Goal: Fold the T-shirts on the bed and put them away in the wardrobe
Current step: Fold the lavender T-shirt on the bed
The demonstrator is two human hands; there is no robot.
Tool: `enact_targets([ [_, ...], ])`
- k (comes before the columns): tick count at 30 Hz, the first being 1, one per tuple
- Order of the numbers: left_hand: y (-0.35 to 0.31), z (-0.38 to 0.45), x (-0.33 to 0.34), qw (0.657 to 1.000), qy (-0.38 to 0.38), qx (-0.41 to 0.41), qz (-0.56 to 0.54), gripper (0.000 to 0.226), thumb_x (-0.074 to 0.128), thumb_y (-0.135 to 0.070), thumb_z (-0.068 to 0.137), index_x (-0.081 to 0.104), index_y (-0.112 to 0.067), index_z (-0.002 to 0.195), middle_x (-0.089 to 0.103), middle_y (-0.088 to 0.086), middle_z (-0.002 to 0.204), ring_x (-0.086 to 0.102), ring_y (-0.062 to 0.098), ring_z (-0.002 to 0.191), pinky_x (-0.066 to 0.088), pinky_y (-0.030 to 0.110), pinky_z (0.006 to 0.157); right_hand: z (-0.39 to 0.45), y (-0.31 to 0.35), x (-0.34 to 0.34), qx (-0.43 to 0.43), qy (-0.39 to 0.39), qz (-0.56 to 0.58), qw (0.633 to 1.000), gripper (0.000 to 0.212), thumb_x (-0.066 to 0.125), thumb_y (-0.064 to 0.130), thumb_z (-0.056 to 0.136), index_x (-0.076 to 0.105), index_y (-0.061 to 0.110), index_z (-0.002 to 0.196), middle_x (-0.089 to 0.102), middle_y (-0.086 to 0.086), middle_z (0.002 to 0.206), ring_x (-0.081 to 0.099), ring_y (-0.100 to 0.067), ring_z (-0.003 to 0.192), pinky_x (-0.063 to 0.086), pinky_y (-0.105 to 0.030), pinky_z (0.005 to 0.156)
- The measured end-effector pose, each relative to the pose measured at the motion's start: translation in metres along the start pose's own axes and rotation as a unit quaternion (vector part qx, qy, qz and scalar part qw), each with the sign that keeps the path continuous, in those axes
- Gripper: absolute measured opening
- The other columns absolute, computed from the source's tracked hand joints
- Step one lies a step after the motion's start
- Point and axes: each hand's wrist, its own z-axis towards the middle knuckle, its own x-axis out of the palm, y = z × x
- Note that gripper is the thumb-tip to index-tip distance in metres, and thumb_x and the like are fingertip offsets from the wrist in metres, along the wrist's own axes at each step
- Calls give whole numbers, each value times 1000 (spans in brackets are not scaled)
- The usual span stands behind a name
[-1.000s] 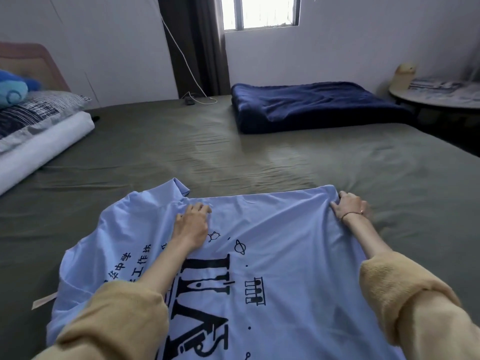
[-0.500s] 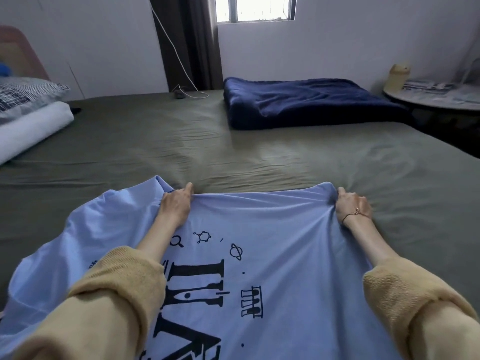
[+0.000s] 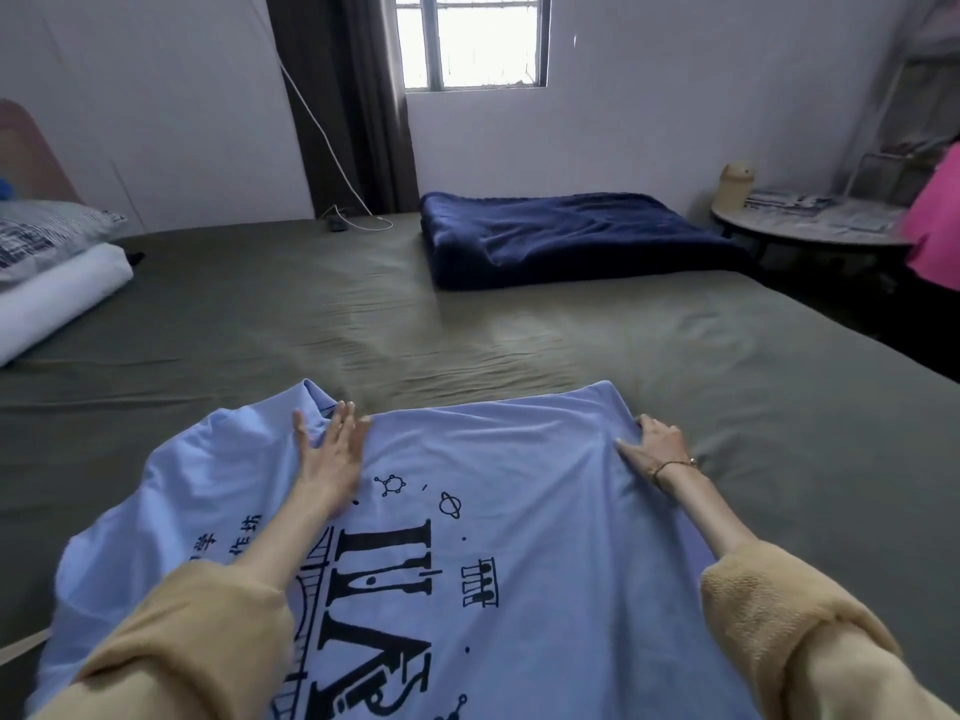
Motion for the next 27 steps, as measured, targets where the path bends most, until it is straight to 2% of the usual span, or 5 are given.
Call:
enact_targets([
  [5, -1, -64, 3, 997, -22, 9, -72, 59, 28, -18, 101, -5, -21, 151, -20, 7, 157, -21, 20, 144, -41, 54, 77, -41, -14, -18, 33, 10, 67, 997, 61, 66, 25, 84, 40, -1, 133, 47, -19, 135, 44, -31, 125, 33, -30, 99],
  [9, -23, -116, -5, 993, -41, 7, -110, 55, 35, -9, 95, 19, -23, 145, 22, 0, 148, 16, 20, 141, 0, 56, 114, -87, -31, -31, 54, 10, 37, 998, 60, 66, 27, 83, 41, -3, 128, 46, -20, 131, 44, -32, 122, 35, -30, 97],
  [12, -51, -153, -14, 976, -71, 34, -202, 33, 40, -15, 95, 40, -22, 127, 42, -4, 128, 37, 17, 125, 29, 33, 104, -129, -42, -36, 58, 3, 6, 998, 60, 62, 36, 86, 41, -2, 128, 43, -19, 132, 43, -32, 123, 35, -31, 99],
  [20, -93, -233, -31, 932, -31, 142, -333, 10, 47, -21, 93, 49, -16, 102, 57, 3, 109, 54, 20, 104, 38, 28, 80, -237, -88, -46, 63, -10, -5, 998, 43, 56, 39, 88, 51, 4, 112, 56, -15, 121, 52, -30, 114, 42, -33, 90],
  [27, -80, -305, -33, 919, 63, 197, -336, 24, 62, -39, 82, 40, -30, 75, 51, -10, 83, 48, 12, 78, 37, 26, 68, -307, -86, -48, 65, 0, -113, 991, 49, 41, 50, 92, 57, 11, 116, 60, -10, 123, 57, -27, 113, 43, -32, 88],
])
